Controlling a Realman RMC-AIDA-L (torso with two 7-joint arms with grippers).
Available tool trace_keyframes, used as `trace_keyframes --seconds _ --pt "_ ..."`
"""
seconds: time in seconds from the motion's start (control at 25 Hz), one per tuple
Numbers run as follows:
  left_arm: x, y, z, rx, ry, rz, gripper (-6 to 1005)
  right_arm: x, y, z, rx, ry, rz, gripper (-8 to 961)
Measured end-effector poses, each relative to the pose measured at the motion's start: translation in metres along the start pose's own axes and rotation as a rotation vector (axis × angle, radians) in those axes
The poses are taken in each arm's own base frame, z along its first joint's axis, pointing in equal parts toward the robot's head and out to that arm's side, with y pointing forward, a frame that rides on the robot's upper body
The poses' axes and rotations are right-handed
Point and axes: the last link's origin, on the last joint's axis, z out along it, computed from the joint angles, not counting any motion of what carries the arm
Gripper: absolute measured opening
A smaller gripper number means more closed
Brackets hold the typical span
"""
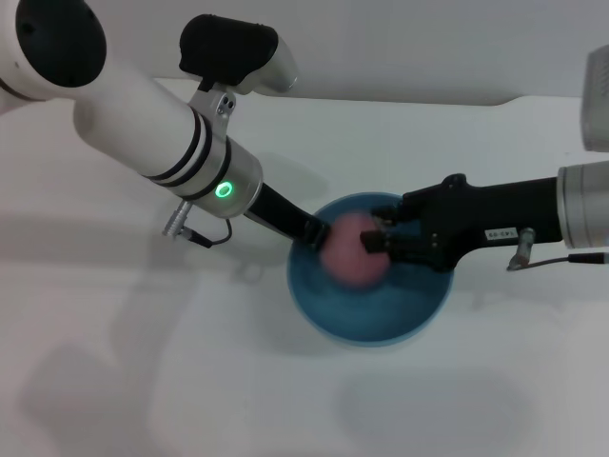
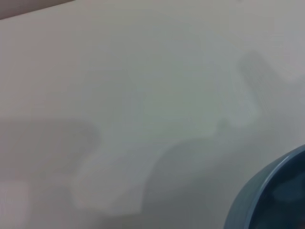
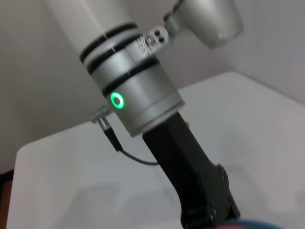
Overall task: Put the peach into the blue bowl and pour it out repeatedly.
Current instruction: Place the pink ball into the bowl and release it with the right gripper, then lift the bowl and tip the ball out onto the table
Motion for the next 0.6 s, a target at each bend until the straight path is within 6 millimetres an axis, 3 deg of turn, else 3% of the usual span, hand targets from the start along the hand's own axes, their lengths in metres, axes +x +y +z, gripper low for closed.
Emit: trace_keyframes --seconds 0.08,0.4,0.56,0.6 --pt "-0.002 -0.002 0.0 0.002 -0.001 -0.005 0 0.001 0.0 0.003 0.003 0.02 0.015 302" --pt "-0.005 -0.004 0.0 0.007 -0.003 -0.008 -1 -0.002 -0.004 -0.001 0.024 0.002 0.027 429" --pt "-0.006 -0.011 0.0 0.024 0.033 -0.023 -1 0.001 -0.02 -0.021 0.114 -0.088 0.158 478" --pt "-0.006 -0.012 0.0 0.028 0.041 -0.024 -1 0.008 -0.03 -0.035 0.173 -0.126 0.267 478"
